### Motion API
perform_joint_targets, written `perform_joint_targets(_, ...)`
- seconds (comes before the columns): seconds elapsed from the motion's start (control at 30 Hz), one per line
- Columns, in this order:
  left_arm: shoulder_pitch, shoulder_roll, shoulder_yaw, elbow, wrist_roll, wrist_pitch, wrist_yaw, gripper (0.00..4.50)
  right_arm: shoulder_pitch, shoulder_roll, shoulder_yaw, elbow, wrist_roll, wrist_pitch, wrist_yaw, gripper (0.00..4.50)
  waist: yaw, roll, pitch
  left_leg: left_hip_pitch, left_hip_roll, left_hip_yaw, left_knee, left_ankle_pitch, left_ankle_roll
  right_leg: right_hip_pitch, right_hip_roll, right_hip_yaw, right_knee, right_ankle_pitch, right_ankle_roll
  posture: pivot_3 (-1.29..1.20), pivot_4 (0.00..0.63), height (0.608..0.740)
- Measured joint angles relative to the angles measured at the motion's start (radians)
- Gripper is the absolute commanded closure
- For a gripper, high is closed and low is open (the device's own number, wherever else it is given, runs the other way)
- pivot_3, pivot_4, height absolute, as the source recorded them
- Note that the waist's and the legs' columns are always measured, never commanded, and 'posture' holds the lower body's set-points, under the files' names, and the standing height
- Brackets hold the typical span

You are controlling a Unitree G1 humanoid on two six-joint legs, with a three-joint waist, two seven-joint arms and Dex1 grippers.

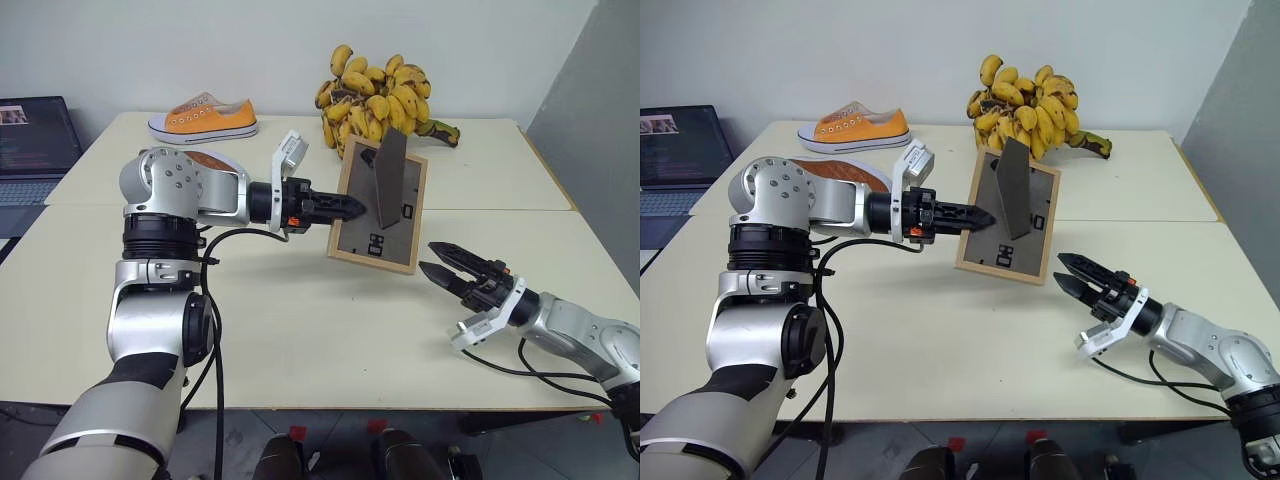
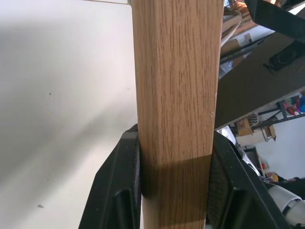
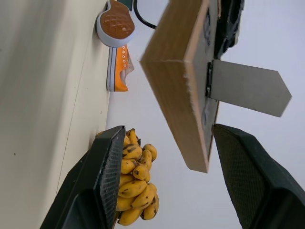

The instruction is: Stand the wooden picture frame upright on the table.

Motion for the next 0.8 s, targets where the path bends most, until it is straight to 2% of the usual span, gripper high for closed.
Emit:
perform_joint_targets(0.33,0.001,0.017,-0.057,0.001,-0.151,0.000,0.095,3.21,-0.084,0.042,0.016,-0.003,0.002,-0.015,0.003,1.46,0.000,0.000,0.000,0.002,-0.001,0.000,0.001,0.002,-0.001,0.000,0.000,0.001,0.006,0.000,0.000,0.00,0.150,0.740)
perform_joint_targets(0.6,0.001,0.013,-0.052,0.001,-0.203,0.000,0.152,3.21,-0.110,0.114,0.039,-0.006,0.002,-0.008,0.039,1.46,0.000,0.000,0.000,0.002,-0.001,0.000,0.001,0.002,-0.002,0.000,0.000,0.001,0.007,0.000,0.000,0.00,0.150,0.740)
perform_joint_targets(0.8,0.001,0.011,-0.024,0.014,-0.210,0.000,0.160,3.21,-0.110,0.116,0.033,-0.016,0.002,-0.008,0.027,2.58,0.000,0.000,0.000,0.003,-0.001,0.000,0.001,0.002,-0.001,0.000,0.000,0.001,0.008,0.000,0.000,0.00,0.150,0.740)
